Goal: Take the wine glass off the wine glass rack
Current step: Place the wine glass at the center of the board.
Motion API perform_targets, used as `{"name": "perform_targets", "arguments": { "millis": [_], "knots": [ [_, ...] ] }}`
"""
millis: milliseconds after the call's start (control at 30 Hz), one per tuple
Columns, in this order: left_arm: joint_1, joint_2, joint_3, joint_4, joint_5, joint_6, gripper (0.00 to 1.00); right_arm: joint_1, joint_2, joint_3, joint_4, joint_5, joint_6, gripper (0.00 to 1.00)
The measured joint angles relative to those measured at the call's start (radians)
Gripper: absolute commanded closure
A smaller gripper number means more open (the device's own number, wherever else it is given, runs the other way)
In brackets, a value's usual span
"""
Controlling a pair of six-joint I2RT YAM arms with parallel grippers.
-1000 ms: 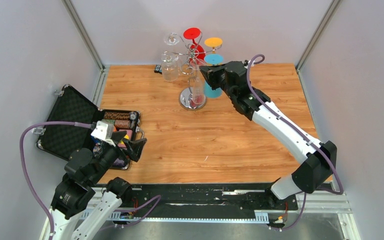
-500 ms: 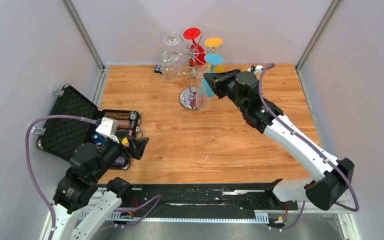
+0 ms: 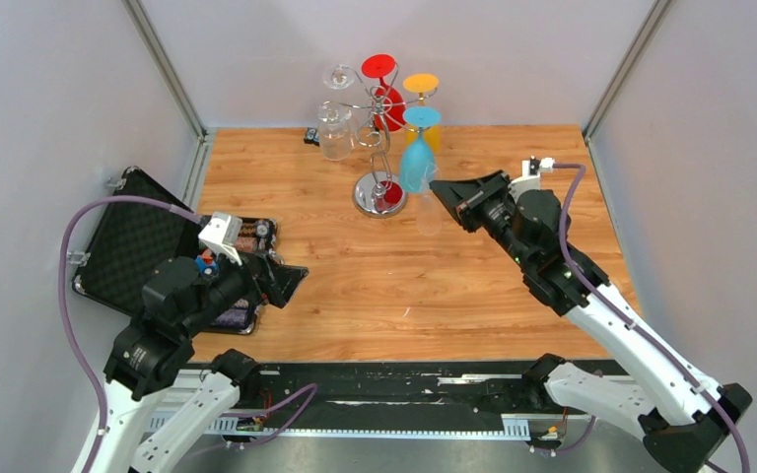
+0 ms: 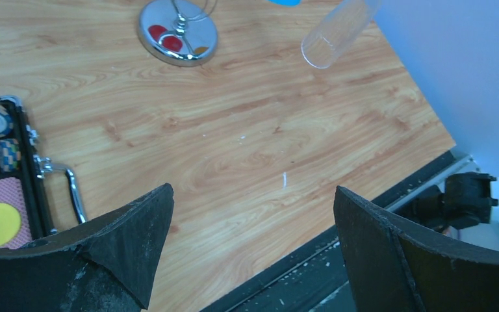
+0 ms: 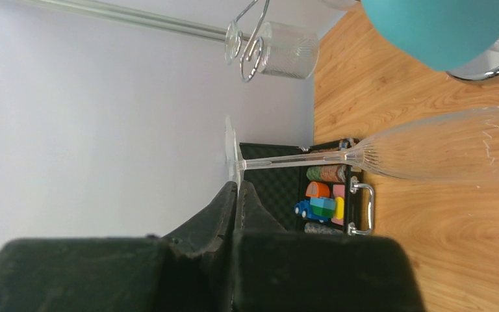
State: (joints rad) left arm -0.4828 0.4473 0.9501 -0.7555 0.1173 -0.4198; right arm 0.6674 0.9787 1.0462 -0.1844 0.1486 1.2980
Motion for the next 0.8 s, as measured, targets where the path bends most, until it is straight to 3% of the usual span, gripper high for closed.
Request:
{"name": "perform_targets", "arguments": {
  "millis": [333,800],
  "knots": [
    [0.000,0.063,0.056,-0.019,0.102,-0.111,0.00,0.000,-0.180,-0.159,0.002,-0.089,-0.171,1.00],
    [0.000,0.177,0.146,-0.031,0.182,-0.257,0.00,0.000,-0.328,-0.244,0.041,-0.349,-0.562,1.00]
  ]
}}
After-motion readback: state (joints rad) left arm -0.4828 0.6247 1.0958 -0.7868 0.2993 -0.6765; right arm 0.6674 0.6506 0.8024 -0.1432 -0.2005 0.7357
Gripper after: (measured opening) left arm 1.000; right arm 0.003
